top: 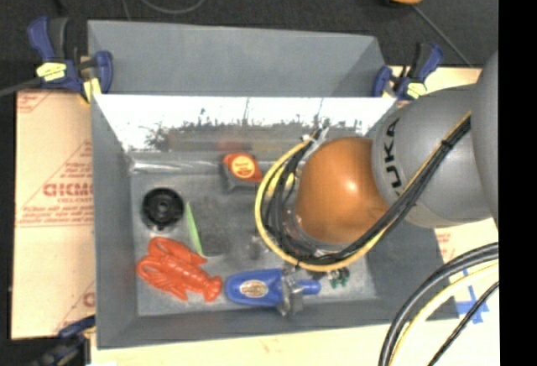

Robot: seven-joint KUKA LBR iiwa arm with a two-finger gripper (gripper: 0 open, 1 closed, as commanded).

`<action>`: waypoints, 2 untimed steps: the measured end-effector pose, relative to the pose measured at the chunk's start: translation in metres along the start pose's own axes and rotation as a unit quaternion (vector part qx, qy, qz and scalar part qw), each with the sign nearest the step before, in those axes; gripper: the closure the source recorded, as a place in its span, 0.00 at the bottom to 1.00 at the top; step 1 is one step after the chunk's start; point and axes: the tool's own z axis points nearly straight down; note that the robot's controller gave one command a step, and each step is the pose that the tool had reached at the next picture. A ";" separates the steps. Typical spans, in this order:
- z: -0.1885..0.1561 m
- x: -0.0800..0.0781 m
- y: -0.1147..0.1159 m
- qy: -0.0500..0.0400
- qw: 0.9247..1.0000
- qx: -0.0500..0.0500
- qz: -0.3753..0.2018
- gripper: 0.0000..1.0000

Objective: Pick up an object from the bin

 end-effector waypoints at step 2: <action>0.035 -0.014 0.020 -0.012 1.000 0.002 -0.013 0.00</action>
Offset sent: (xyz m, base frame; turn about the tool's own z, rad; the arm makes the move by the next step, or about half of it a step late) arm -0.0006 0.0231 -0.0379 -0.0273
